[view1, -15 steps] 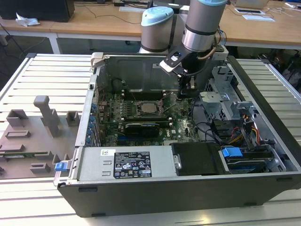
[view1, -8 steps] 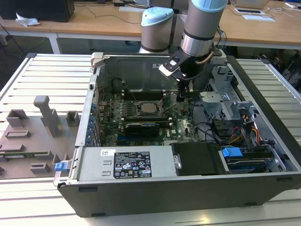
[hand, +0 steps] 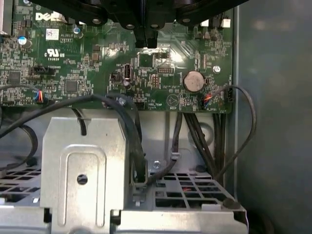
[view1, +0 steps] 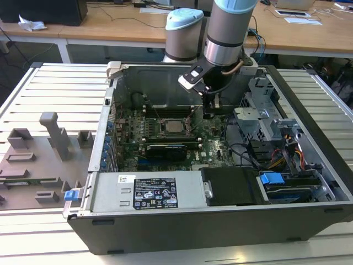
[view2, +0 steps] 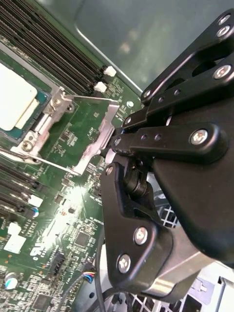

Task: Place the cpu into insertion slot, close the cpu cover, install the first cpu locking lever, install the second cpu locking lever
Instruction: 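Close the cpu cover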

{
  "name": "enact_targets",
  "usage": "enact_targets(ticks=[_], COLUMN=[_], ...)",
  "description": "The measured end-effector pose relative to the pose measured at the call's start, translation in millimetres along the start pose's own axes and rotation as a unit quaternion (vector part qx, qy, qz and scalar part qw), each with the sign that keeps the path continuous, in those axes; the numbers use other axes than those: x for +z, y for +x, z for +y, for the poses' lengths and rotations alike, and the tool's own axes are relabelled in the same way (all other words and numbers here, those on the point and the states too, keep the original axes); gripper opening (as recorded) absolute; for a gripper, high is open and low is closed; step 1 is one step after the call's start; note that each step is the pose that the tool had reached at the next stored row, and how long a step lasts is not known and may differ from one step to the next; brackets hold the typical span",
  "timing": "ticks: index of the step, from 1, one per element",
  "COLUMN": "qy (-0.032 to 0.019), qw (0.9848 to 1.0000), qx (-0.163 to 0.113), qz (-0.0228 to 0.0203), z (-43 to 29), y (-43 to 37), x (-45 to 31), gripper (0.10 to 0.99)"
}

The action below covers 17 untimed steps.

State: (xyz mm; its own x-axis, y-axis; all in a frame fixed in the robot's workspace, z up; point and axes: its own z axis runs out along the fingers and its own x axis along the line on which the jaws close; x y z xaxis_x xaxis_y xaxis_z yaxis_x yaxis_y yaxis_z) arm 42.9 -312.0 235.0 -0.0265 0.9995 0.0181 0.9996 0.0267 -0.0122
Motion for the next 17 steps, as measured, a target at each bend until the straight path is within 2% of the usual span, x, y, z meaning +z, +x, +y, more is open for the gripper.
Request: enact_targets(ticks=[12, 17], qy=[-0.0017, -0.0017], qw=[1.0, 1.0], qx=[0.0, 0.0], qz=[-0.0001, -0.0001], z=[-18.8, -23.6], y=[0.5, 0.6], x=[0.2, 0.3], gripper=[0.106, 0.106])
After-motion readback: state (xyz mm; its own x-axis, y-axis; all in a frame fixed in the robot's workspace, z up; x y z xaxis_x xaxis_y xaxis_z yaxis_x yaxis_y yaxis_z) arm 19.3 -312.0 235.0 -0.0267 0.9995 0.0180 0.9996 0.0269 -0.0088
